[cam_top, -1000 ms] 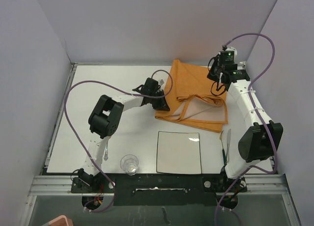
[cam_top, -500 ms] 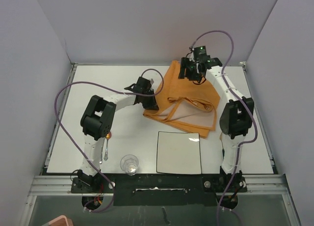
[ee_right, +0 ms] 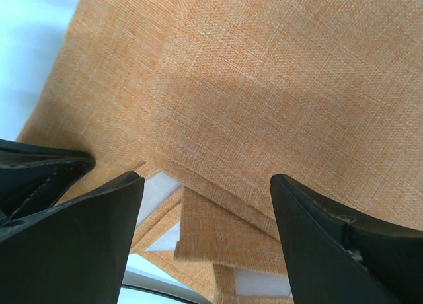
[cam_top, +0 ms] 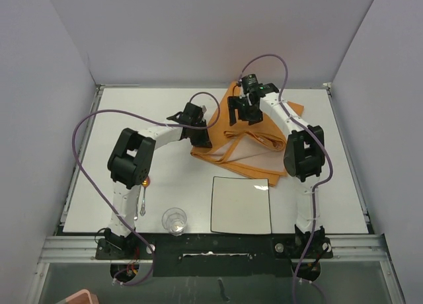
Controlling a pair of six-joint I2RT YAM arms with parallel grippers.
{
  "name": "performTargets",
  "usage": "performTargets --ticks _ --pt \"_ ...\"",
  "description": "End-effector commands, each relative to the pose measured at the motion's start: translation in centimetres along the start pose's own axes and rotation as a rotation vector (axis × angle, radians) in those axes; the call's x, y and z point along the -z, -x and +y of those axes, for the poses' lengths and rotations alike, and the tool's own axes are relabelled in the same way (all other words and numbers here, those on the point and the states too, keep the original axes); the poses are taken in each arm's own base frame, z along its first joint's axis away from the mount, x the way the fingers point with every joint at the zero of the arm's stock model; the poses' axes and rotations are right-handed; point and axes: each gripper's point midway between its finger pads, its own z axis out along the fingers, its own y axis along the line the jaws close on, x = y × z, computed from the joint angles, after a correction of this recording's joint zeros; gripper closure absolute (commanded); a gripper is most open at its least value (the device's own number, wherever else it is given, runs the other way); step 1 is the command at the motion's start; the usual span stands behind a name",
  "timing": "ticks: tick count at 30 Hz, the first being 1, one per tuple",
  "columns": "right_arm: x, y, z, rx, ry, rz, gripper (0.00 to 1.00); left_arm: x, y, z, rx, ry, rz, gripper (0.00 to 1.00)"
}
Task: Set the dinner table for one person
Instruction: Flatten out the napkin at the center of the board.
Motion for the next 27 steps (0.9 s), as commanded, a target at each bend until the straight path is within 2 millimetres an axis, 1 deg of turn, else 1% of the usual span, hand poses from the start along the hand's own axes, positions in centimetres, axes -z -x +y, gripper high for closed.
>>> performTargets --ticks 1,5,8,9,10,11,12,13,14,17,20,23,27 --pt "-1.9 -2.0 -0.6 0.047 -0.079 0.067 0.21 1.4 -0.2 2.9 -0.009 0.130 0.018 1.00" --pt "-3.9 -3.9 -1.1 0.087 -0.143 0.130 0.22 1.7 0.1 2.7 -0.012 0.128 0.009 1.00" --pt "-5.1 -4.8 -1.4 0.098 -0.170 0.162 0.22 1.9 0.1 2.8 -0.012 0.128 0.006 1.00" --pt "-5.3 -5.0 -1.6 0.097 -0.177 0.171 0.23 2.0 0.1 2.8 -0.010 0.128 0.006 1.00" --pt "-5.5 -5.2 -1.7 0.099 -0.184 0.177 0.27 2.1 0.2 2.9 -0.009 0.126 0.003 1.00" --pt "-5.6 -5.3 -1.8 0.099 -0.192 0.181 0.38 2.2 0.1 3.0 -0.007 0.127 0.002 1.00" --pt "-5.5 -5.1 -2.2 0.102 -0.214 0.176 0.55 2.3 0.2 3.1 -0.004 0.126 0.000 1.00" --pt "-5.3 -5.0 -2.7 0.099 -0.235 0.171 0.84 2.4 0.3 3.3 0.001 0.124 -0.002 1.00" --pt "-5.0 -4.8 -3.0 0.095 -0.252 0.163 0.99 2.5 0.4 3.3 0.004 0.123 -0.003 1.00" --pt "-3.8 -3.9 -4.2 0.066 -0.297 0.118 1.00 2.6 0.5 3.6 0.010 0.121 -0.007 1.00" --pt "-2.1 -2.8 -6.3 0.003 -0.359 0.060 1.00 2.7 0.7 3.7 0.016 0.116 -0.014 1.00" --pt "-0.2 -2.0 -8.8 -0.070 -0.428 -0.009 1.00 2.8 0.7 4.0 0.025 0.116 -0.013 1.00" --pt "1.9 -1.4 -11.4 -0.171 -0.454 -0.079 1.00 2.9 0.9 4.2 0.031 0.113 -0.020 1.00"
